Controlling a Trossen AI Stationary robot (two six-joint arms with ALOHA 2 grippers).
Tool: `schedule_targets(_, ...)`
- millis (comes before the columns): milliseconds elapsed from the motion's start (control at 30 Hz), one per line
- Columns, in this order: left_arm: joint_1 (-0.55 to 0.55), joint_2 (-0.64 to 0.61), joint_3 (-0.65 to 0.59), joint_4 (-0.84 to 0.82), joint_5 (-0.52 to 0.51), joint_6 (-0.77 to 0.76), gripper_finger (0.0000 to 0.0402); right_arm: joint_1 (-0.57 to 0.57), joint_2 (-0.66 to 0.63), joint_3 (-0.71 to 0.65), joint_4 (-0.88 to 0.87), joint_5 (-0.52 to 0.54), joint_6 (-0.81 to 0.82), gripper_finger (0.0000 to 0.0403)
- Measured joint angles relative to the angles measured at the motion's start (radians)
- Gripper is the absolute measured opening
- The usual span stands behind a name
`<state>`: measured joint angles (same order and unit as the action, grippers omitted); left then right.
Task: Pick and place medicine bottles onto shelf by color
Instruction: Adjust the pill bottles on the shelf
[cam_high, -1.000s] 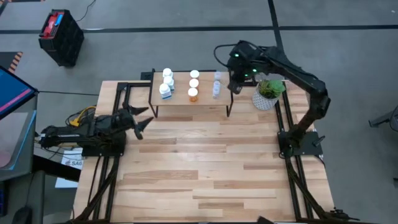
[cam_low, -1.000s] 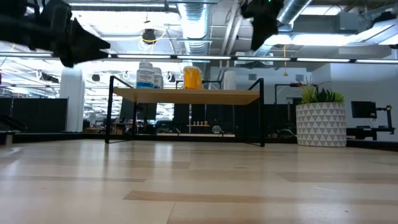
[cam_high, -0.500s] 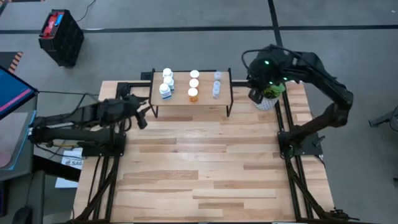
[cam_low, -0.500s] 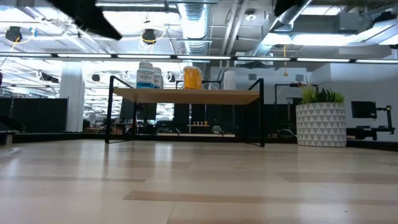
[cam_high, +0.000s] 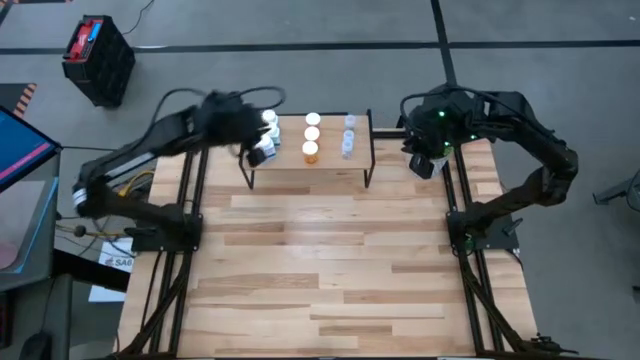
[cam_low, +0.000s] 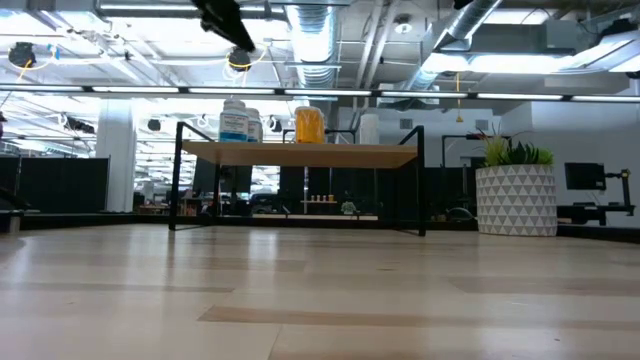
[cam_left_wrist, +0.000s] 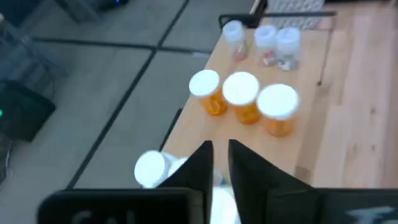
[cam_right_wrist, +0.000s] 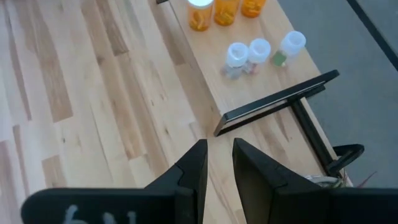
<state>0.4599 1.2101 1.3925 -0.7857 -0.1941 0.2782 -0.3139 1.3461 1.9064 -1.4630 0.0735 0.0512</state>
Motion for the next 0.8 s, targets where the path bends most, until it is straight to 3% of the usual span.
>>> schedule_targets(133,0.047,0.176,0.155,-0.070,0.009,0.002,0.0007,-0.001,0.001,0.000,-0.002,0.000,0.001,0.0097)
schedule_targets(300,0.077,0.371,0.350,-0.223,0.090,0.010,0.0002,-0.003,0.001,0.000,-0.037,0.001,0.002,0.0097)
schedule_targets(400,0.080,0.478,0.436,-0.332,0.088,0.011,0.0001,-0.009,0.001,0.000,-0.048,0.001,0.002,0.0097)
schedule_targets(600,0.081,0.617,0.514,-0.415,0.054,0.035,0.0000,-0.009,0.001,0.000,-0.050,0.004,0.002,0.0097)
schedule_targets(800,0.087,0.644,0.517,-0.458,-0.030,0.059,0.0000,-0.008,0.001,0.000,-0.063,0.004,0.003,0.0097)
